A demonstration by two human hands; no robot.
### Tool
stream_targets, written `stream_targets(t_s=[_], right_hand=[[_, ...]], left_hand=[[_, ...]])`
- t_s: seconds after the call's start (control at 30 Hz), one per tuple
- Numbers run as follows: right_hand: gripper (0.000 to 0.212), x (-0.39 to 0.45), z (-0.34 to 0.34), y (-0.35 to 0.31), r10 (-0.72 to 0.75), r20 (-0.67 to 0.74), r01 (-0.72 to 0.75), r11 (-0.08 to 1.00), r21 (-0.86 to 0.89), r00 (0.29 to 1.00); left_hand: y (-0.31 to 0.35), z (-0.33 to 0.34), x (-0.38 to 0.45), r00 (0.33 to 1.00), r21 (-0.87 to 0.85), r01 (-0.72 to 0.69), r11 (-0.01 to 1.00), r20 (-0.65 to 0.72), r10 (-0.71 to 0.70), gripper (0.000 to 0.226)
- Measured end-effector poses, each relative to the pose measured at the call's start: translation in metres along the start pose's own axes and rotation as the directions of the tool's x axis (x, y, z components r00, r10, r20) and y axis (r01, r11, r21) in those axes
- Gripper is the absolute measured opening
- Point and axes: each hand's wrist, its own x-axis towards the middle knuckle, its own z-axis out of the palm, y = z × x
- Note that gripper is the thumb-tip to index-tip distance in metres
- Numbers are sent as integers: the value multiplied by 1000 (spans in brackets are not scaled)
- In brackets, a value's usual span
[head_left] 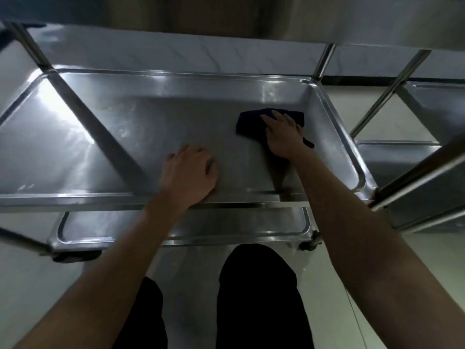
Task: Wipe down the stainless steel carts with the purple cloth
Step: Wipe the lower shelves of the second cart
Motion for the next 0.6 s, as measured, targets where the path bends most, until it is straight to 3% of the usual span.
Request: stream_targets(t_s=[0.13, 0.43, 0.6], right_hand=[[50, 19, 15, -59, -85, 53, 86, 996, -4, 995], [49, 35, 50, -214, -327, 118, 327, 945, 18, 938], [48, 28, 51, -229, -367, 108, 365, 930, 41, 924]], left_hand=[[-49, -18, -17, 990, 60, 111, 992, -95, -105, 34], [-71, -30, -42, 995, 32, 92, 995, -51, -90, 34], [-76, -31, -48, 993, 7, 102, 995, -62, -102, 33]])
